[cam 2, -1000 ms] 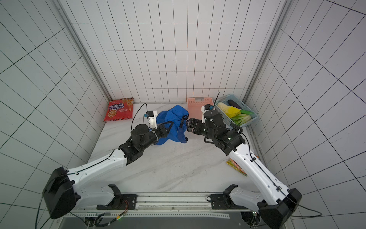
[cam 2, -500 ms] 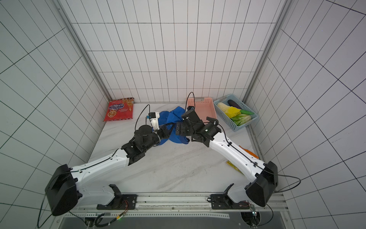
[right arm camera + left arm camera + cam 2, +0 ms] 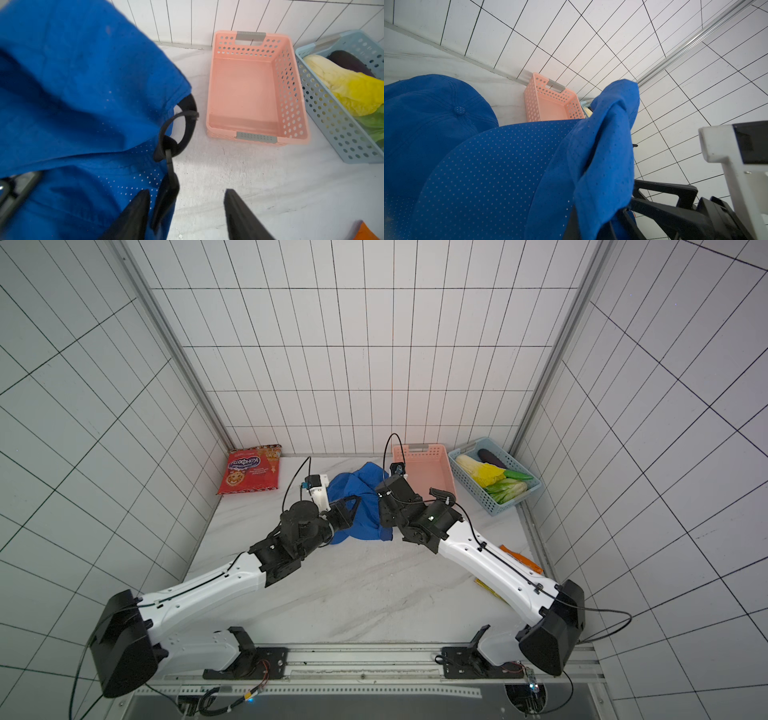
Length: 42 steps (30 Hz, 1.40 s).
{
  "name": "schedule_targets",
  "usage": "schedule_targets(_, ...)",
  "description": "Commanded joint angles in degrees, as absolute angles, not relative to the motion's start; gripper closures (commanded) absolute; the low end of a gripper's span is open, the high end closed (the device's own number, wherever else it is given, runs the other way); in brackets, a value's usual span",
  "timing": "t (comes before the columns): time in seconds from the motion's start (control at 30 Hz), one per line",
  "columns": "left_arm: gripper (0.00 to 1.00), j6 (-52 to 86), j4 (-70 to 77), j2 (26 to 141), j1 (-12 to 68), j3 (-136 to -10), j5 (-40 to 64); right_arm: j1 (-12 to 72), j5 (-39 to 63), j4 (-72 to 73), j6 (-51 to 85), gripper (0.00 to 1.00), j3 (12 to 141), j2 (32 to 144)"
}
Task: Turn the baseball cap inside out
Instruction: Turn over the baseball cap.
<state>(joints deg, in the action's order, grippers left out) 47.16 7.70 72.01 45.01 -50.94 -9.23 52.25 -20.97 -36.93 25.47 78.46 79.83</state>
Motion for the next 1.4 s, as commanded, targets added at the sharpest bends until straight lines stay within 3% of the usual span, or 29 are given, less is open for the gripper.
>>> schedule_targets(0.0, 1.00, 46.58, 6.92, 70.45, 45.26, -53.51, -9.61, 52.81, -16.09, -33.55, 26.51, 0.52, 77.04, 79.09)
schedule_targets(0.13, 1.00, 46.90, 6.55, 69.62, 45.26, -53.21, -9.35, 52.60, -12.66, -31.49, 27.24, 0.68, 74.73, 77.42)
schedule_targets(0.23, 1.00, 46.80, 6.67, 68.32, 45.22, -51.99, -11.26, 50.93, -8.98, -30.62, 27.56, 0.97, 73.32, 75.37)
schedule_targets(0.27, 1.00, 46.64, 6.68, 67.79, 45.26, -51.52, -12.00, 49.89, -6.21, -29.82, 27.78, 1.00, 72.86, 74.23)
schedule_targets(0.5, 1.00, 51.62, 3.59, 65.07, 42.03, -47.74, -7.47, 43.52, 20.19, -16.29, 29.01, 1.00, 70.14, 64.96)
schedule_targets(0.7, 1.00, 57.06, 9.00, 65.32, 38.75, -44.39, 0.66, 41.49, 43.13, -5.32, 34.32, 1.00, 73.90, 66.90)
schedule_targets(0.83, 1.00, 59.74, 9.55, 67.12, 35.94, -43.70, 4.95, 41.40, 52.32, 8.80, 42.27, 1.00, 73.83, 68.20)
schedule_targets(0.97, 1.00, 61.74, 11.89, 68.85, 33.09, -43.58, 9.29, 39.66, 51.95, 6.84, 40.39, 1.00, 73.82, 67.57)
schedule_targets(1.13, 1.00, 62.97, 13.97, 66.09, 30.15, -41.87, 12.33, 29.65, 43.04, 0.62, 42.37, 1.00, 68.93, 65.58)
schedule_targets(1.37, 1.00, 64.74, 23.13, 63.44, 25.11, -40.39, 28.56, 20.19, 40.65, 1.90, 49.76, 1.00, 60.00, 68.68)
